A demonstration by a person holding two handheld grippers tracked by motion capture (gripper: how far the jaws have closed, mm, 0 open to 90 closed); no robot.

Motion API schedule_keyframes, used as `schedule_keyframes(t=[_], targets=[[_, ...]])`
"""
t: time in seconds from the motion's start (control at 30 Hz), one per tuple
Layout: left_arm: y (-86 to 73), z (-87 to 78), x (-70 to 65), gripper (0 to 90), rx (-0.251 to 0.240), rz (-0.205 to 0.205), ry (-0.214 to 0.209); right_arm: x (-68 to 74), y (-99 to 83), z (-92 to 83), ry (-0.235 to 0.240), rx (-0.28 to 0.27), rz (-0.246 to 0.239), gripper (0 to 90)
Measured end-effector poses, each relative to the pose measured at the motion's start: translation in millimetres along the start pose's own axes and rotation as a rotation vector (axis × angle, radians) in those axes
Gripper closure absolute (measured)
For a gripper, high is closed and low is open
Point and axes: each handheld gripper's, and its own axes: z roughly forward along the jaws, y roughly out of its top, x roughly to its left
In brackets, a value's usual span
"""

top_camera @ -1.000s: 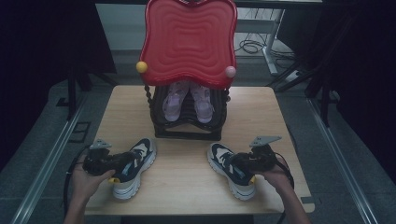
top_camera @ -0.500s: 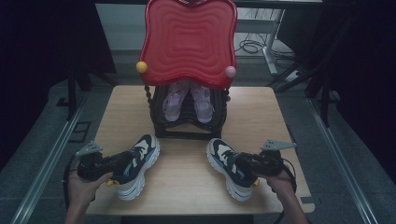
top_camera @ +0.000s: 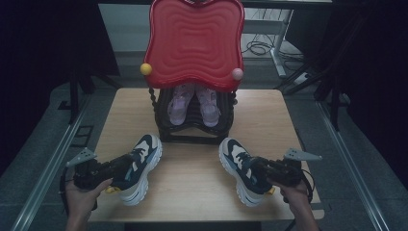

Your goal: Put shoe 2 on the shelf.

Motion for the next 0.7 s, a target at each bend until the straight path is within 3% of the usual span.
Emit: schedule_keyframes(t=[0.17, 0.3, 0.4, 0.7], targets=[[-0.8, -5.7, 1.9, 75.2, -0.027, -0.023, -0.009, -4.5, 0.3, -10.8, 0.001, -0.037, 0.02, 72.6], [1.0, -9.5, 0.6, 75.2, -0.042, -0.031, -0.049, -6.1, 1.4, -18.2, -0.001, -0.065, 0.035, 72.6], [2.0, -10.0, -1.4, 75.2, -0.039, -0.014, -0.036, -6.2, 1.8, -23.4, 0.006, -0.079, 0.043, 72.6], [3.3, -14.3, 0.7, 75.2, -0.064, -0.019, -0.012, -8.5, 4.2, -38.3, -0.018, -0.129, 0.052, 72.6]])
